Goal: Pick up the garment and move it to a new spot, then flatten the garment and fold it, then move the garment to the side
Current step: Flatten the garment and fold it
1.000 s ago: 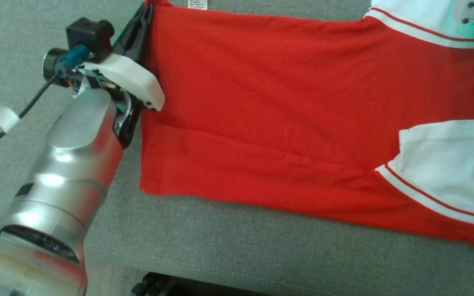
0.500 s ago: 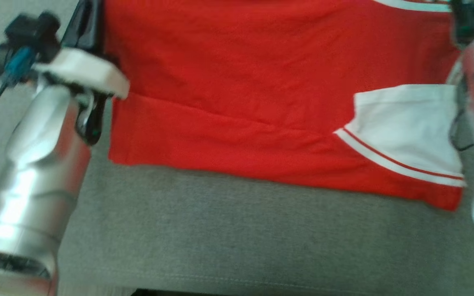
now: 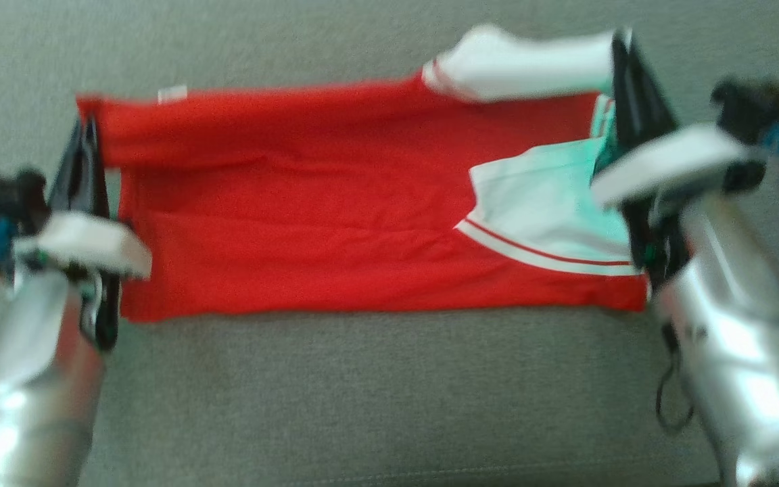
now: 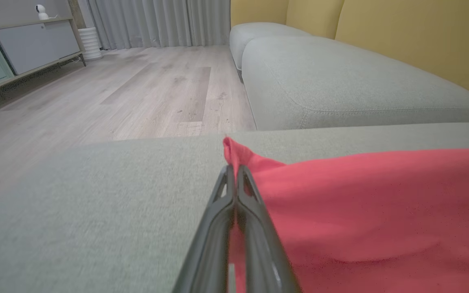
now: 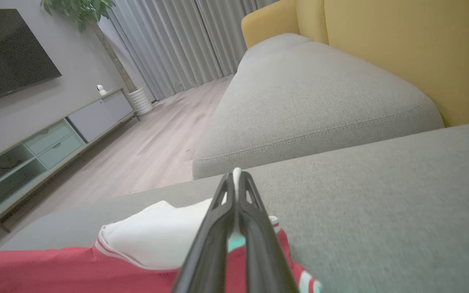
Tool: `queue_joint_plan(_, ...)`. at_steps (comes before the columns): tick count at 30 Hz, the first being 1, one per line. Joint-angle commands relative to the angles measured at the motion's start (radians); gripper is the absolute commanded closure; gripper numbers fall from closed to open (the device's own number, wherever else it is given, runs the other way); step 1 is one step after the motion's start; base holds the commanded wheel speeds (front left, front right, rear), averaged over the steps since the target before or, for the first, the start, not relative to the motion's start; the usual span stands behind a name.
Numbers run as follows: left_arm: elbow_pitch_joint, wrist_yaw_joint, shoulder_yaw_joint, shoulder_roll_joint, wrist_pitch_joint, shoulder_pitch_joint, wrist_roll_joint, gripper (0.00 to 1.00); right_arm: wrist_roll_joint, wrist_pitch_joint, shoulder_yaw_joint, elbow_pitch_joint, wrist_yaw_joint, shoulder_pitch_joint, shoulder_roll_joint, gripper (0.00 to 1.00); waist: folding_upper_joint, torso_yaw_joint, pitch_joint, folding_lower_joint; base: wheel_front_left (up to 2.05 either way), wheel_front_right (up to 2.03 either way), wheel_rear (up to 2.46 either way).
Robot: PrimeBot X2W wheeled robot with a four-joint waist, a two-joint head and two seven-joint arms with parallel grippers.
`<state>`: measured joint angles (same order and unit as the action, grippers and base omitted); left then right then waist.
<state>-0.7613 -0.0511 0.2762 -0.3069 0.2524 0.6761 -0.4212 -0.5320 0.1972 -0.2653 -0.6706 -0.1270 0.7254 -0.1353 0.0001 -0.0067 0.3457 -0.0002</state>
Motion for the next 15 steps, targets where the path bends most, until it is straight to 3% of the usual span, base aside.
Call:
queue_joint_plan(1, 0.029, 0.007, -0.047, -0.046, 0.009, -0.017, 0.009, 1.0, -0.024, -0.005, -0.024, 0.067, -0.004, -0.035, 0.002, 1.0, -0.0001, -0.032, -0.042, 0.0002, 0.0, 0.0, 0.0)
queue_joint_plan(8, 0.034, 0.009, -0.106, -0.012, 0.009, -0.156, 0.038, 1.0, -0.103, -0.067, -0.001, 0.272, -0.004, -0.295, -0.004, 1.0, -0.0001, -0.044, -0.09, 0.0002, 0.0, 0.0, 0.0)
queue_joint_plan(15, 0.002, 0.007, -0.145, 0.035, 0.009, -0.222, 0.062, 1.0, -0.097, -0.128, 0.054, 0.334, -0.004, -0.451, 0.044, 1.0, -0.0001, -0.037, -0.125, 0.0002, 0.0, 0.0, 0.0)
